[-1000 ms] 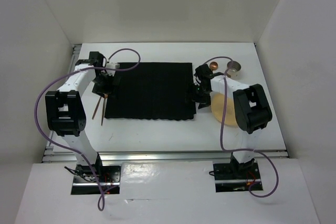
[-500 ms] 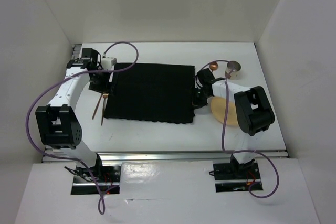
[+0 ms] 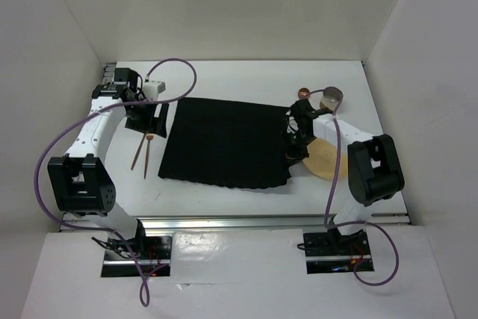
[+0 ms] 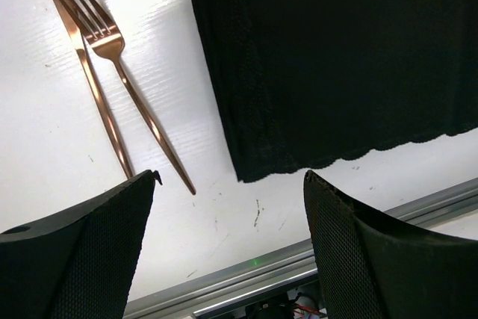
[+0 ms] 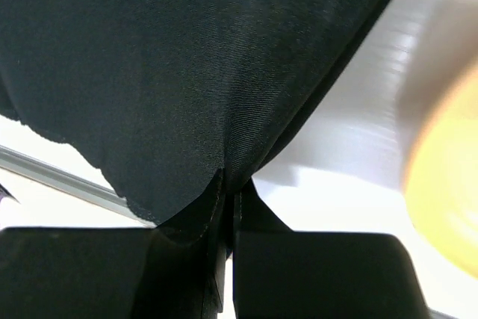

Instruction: Set the dinner table for one person

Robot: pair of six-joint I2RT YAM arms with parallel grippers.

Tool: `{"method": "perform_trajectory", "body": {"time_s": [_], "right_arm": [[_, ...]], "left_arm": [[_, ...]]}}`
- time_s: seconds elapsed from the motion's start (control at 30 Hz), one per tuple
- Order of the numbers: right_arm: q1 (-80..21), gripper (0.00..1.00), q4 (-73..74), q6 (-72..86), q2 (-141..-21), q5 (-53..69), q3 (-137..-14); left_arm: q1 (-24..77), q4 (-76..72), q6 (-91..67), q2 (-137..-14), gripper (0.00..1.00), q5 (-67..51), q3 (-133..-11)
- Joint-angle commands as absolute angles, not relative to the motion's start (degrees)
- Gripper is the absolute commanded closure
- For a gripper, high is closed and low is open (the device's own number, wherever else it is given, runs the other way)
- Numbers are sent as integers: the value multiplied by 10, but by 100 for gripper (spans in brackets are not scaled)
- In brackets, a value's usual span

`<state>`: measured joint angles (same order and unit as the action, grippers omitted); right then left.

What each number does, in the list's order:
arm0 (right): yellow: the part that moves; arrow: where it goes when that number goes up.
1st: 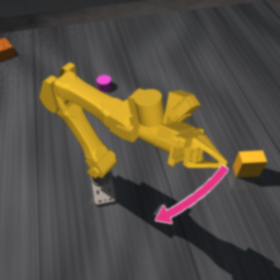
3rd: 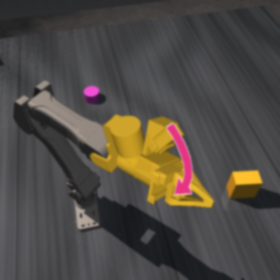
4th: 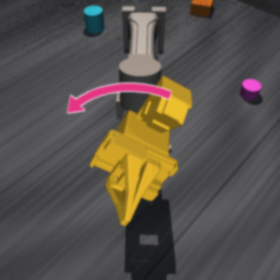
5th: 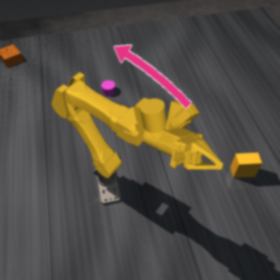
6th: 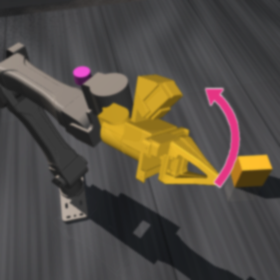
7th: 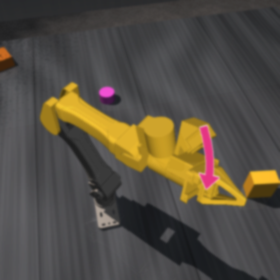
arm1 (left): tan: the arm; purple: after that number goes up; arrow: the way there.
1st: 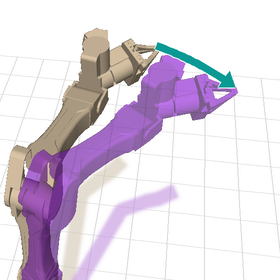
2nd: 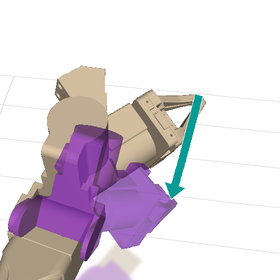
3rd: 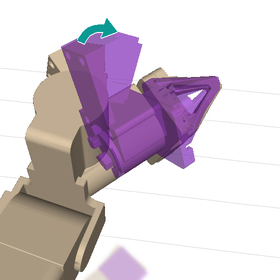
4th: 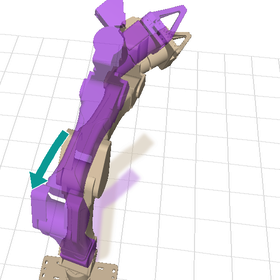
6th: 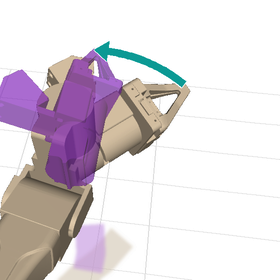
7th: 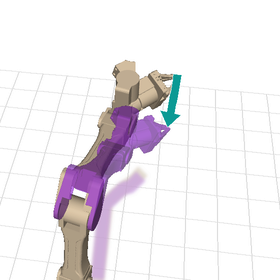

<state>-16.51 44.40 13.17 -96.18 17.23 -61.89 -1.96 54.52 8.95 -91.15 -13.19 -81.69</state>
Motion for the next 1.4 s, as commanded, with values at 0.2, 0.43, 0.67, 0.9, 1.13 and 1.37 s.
{"method": "perform_trajectory", "body": {"time_s": [0.2,0.43,0.67,0.9,1.13,1.37], "right_arm": [[-123,29,475,108,-957,166,-669],[-151,55,446,175,-914,83,-687],[-157,100,305,202,-991,192,-635],[-157,100,285,229,-1070,149,-649],[-157,100,270,229,-1085,135,-640],[-152,100,258,245,-1051,149,-595]], "left_arm": [[106,526,105,-962,14,-41,-773],[160,484,110,-1084,17,47,-765],[165,490,110,-1112,21,45,-728],[176,506,120,-1086,22,12,-678],[181,512,126,-1057,22,-12,-664],[181,499,120,-1057,22,30,-691]]}}
